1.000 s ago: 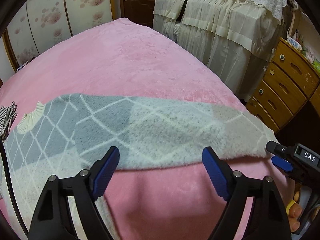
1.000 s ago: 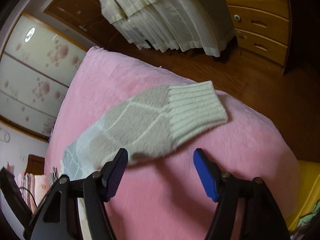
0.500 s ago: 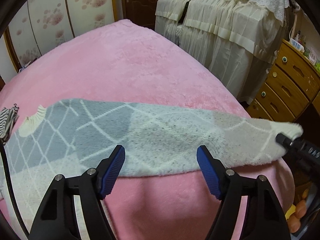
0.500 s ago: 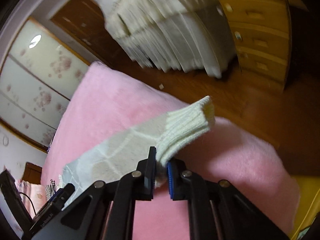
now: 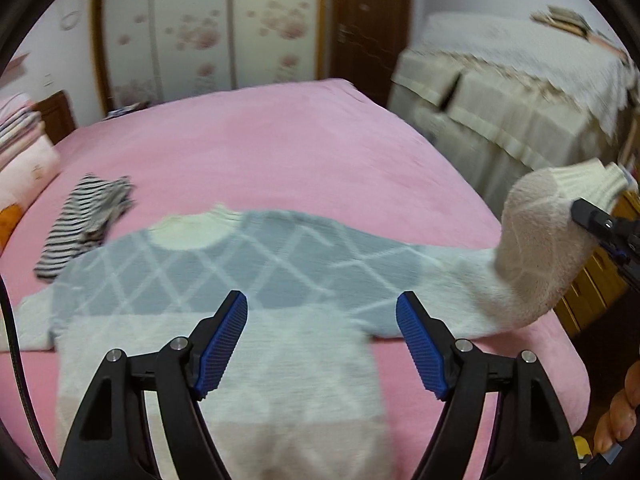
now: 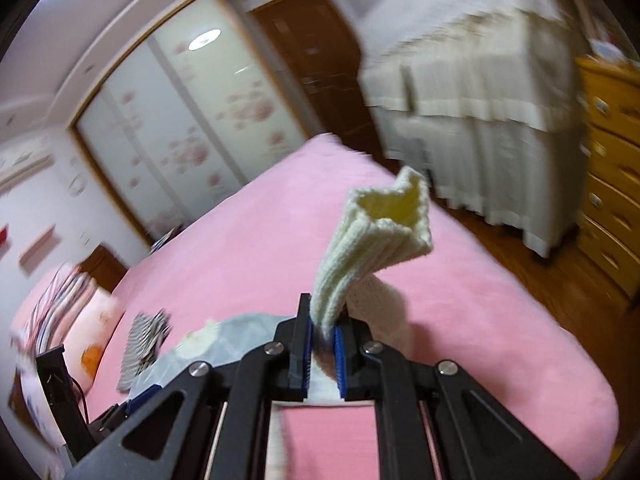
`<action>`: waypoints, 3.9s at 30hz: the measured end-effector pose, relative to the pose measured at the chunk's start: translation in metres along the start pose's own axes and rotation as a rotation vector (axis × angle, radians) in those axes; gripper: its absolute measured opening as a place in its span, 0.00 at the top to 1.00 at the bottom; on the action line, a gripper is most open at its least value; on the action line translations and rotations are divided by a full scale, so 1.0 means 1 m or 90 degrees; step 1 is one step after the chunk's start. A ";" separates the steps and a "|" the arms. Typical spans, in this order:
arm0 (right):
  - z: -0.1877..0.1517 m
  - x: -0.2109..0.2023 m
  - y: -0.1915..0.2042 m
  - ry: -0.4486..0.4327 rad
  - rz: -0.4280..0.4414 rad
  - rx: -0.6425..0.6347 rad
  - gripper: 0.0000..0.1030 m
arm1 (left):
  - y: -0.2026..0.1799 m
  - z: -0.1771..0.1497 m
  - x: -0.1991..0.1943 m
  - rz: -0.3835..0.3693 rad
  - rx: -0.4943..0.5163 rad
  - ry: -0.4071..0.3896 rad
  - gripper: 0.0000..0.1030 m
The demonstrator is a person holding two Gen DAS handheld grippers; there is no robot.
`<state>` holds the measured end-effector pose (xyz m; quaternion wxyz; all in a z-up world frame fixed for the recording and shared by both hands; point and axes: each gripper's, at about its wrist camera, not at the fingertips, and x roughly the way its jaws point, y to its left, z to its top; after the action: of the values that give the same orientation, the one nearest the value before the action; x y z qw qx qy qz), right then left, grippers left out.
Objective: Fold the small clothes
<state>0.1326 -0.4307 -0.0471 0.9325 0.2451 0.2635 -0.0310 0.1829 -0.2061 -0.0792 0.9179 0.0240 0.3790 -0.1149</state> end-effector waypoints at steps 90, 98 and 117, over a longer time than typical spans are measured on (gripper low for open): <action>-0.139 0.160 0.026 0.243 -0.098 -0.122 0.56 | 0.271 0.066 0.108 -0.033 -0.237 0.005 0.94; -0.131 0.177 0.041 0.229 -0.107 -0.143 0.65 | 0.271 0.022 0.141 -0.028 -0.234 0.061 0.93; -0.130 0.175 0.010 0.249 -0.081 -0.029 0.85 | 0.308 -0.037 0.182 -0.019 -0.279 0.120 0.88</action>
<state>0.2228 -0.3477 -0.2278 0.8650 0.2079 0.4554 -0.0354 0.3528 0.0635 -0.2463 0.8598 -0.1708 0.4795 -0.0408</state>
